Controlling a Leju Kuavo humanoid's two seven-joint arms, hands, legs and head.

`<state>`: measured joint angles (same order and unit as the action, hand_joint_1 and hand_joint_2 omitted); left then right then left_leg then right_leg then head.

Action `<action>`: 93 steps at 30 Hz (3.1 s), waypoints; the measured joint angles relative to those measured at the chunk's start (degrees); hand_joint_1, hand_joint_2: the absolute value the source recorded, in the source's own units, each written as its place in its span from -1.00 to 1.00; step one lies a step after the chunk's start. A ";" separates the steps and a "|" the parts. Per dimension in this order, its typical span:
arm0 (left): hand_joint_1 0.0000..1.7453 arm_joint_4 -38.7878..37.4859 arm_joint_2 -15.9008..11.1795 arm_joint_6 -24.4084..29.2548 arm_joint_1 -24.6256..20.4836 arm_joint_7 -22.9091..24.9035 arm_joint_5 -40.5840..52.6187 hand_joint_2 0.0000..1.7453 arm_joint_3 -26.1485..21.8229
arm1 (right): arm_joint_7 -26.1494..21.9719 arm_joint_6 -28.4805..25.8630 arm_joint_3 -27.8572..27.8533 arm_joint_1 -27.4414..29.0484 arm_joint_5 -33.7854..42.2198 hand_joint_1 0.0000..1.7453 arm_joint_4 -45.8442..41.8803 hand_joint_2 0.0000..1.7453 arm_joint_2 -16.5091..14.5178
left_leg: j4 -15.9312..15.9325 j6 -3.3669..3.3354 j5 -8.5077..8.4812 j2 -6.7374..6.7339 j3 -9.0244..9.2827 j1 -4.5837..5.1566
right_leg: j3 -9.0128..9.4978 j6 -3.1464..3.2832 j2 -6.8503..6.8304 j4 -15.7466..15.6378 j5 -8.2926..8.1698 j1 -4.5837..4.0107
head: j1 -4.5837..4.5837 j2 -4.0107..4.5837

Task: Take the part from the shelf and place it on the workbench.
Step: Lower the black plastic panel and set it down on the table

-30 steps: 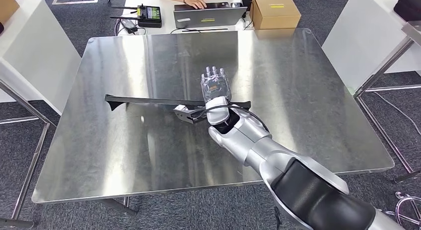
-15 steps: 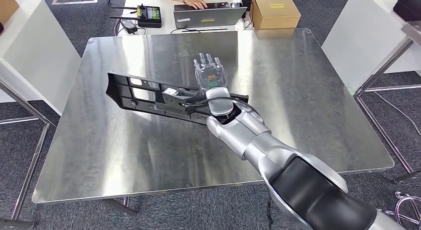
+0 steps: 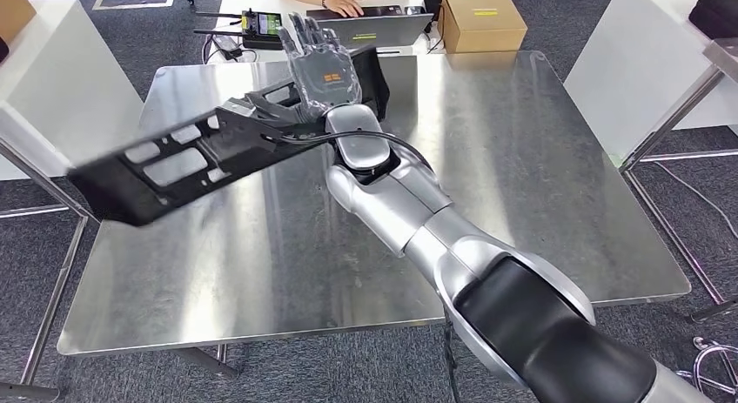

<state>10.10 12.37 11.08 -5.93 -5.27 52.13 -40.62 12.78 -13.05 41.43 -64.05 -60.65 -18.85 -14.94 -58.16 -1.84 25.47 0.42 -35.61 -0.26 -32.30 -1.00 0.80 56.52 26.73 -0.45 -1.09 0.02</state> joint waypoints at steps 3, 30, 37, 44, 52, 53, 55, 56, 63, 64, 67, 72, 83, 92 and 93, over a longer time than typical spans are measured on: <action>-1.00 0.00 0.01 0.02 0.00 0.00 0.00 -1.00 -0.01 | -0.33 -0.08 -0.41 -0.36 -0.06 -1.00 -0.46 -1.00 -0.27 | 0.00 0.00 0.00 -0.01 0.09 0.01 | 0.10 0.00 0.00 -0.01 0.00 0.01 | -0.01 0.00; -1.00 -0.02 0.02 0.73 0.12 1.01 0.03 -1.00 -0.04 | -1.01 0.33 -3.70 0.02 -0.81 -1.00 -0.20 -1.00 -1.03 | 0.00 0.00 0.00 -0.01 0.33 0.01 | 0.31 0.00 0.00 -0.02 0.00 0.03 | 0.00 0.00; -1.00 -0.02 0.02 -0.27 -1.35 3.63 0.26 -1.00 -0.19 | -36.12 1.05 -16.68 6.09 30.57 -1.00 -11.36 -1.00 -3.59 | 0.01 0.00 0.01 0.02 0.36 0.01 | 0.35 0.01 -0.02 -0.02 0.01 0.01 | -0.01 0.00; -1.00 -0.02 0.00 0.72 -1.39 2.31 -0.15 -1.00 -0.93 | -40.33 19.91 -21.86 23.21 65.89 -1.00 -43.53 -1.00 -4.03 | 0.02 0.03 0.06 0.03 0.37 0.02 | 0.34 0.03 -0.04 -0.04 0.05 0.04 | -0.01 0.00; -1.00 0.00 0.00 0.62 -1.47 0.40 -0.74 -1.00 -1.69 | -38.90 28.16 -20.97 36.61 77.97 -1.00 -66.56 -1.00 -1.58 | 0.04 0.09 0.12 0.00 0.48 0.04 | 0.40 0.03 -0.01 -0.06 0.06 0.04 | -0.02 0.00; -1.00 0.00 -0.01 0.62 -1.48 0.26 -0.81 -1.00 -1.79 | -38.95 28.51 -20.68 37.62 78.24 -1.00 -67.97 -1.00 -1.23 | 0.04 0.09 0.11 0.00 0.50 0.04 | 0.41 0.03 -0.01 -0.06 0.05 0.04 | -0.01 0.00; -1.00 0.00 -0.02 0.62 -1.52 0.17 -0.89 -1.00 -1.88 | -39.10 28.88 -20.08 39.31 78.52 -1.00 -70.30 -1.00 -0.60 | 0.04 0.09 0.11 0.00 0.54 0.03 | 0.45 0.03 0.00 -0.06 0.05 0.02 | 0.00 0.00; -1.00 0.00 -0.02 0.62 -1.54 0.16 -0.89 -1.00 -1.89 | -39.18 28.96 -19.86 39.96 78.56 -1.00 -71.24 -1.00 -0.33 | 0.04 0.09 0.11 0.00 0.56 0.03 | 0.46 0.03 0.00 -0.06 0.05 0.01 | 0.00 0.00; -1.00 0.00 -0.04 0.62 -1.66 0.08 -0.90 -1.00 -1.91 | -39.25 29.04 -18.86 41.87 78.58 -1.00 -74.74 -1.00 0.93 | 0.05 0.09 0.11 -0.01 0.61 0.03 | 0.51 0.03 0.00 -0.06 0.05 0.00 | 0.00 0.00; -1.00 0.00 -0.04 0.61 -1.68 0.04 -0.93 -1.00 -1.92 | -39.27 29.07 -18.76 41.98 78.61 -1.00 -74.96 -1.00 1.06 | 0.05 0.09 0.11 -0.01 0.61 0.03 | 0.51 0.03 0.00 -0.06 0.05 0.00 | 0.00 0.00; -1.00 0.00 -0.06 0.54 -1.75 -0.16 -1.09 -1.00 -2.02 | -39.64 29.36 -18.25 42.86 79.15 -1.00 -75.53 -1.00 1.68 | 0.01 0.06 0.14 0.00 0.61 0.08 | 0.54 0.01 -0.01 -0.09 0.05 0.06 | -0.01 0.00; -1.00 0.02 -0.28 0.26 -2.01 -0.11 -1.54 -1.00 -2.73 | -40.38 30.12 -16.06 44.77 79.58 -1.00 -75.43 -1.00 3.22 | -0.04 -0.25 0.34 0.02 0.60 0.40 | 0.58 -0.21 0.00 -0.13 0.12 0.39 | -0.01 0.00; -1.00 0.04 -0.49 0.87 -2.74 0.12 -3.89 -1.00 -4.87 | -40.50 31.64 -11.50 41.81 81.50 -1.00 -68.92 -1.00 4.46 | 1.18 -1.72 -0.90 -0.53 0.96 -0.03 | -6.86 -1.13 -0.25 17.41 7.94 1.33 | -0.23 0.00; -1.00 0.04 -0.65 0.02 -2.84 -1.05 -2.97 -1.00 -5.25 | -40.45 29.35 -10.53 39.29 81.23 -1.00 -65.19 -1.00 4.99 | 0.02 1.23 -1.77 -0.15 -0.43 -0.51 | 1.67 -1.82 -0.03 1.10 1.27 2.13 | -0.20 0.00; -1.00 0.04 -0.67 -0.10 -2.82 -1.07 -2.71 -1.00 -5.25 | -40.51 28.89 -10.50 39.23 81.07 -1.00 -65.00 -1.00 5.04 | -0.64 1.54 -0.97 -0.17 -0.83 -0.66 | 1.34 -1.23 -0.06 1.11 0.92 2.15 | -0.16 0.00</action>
<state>10.14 11.70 10.97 -8.75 -6.33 49.41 -45.87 -27.73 15.84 30.93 -24.83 20.41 -83.84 -9.90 -58.81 -0.30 24.50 0.26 -36.44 -0.92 -30.97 -2.23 0.74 57.63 27.65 1.70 -1.25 0.02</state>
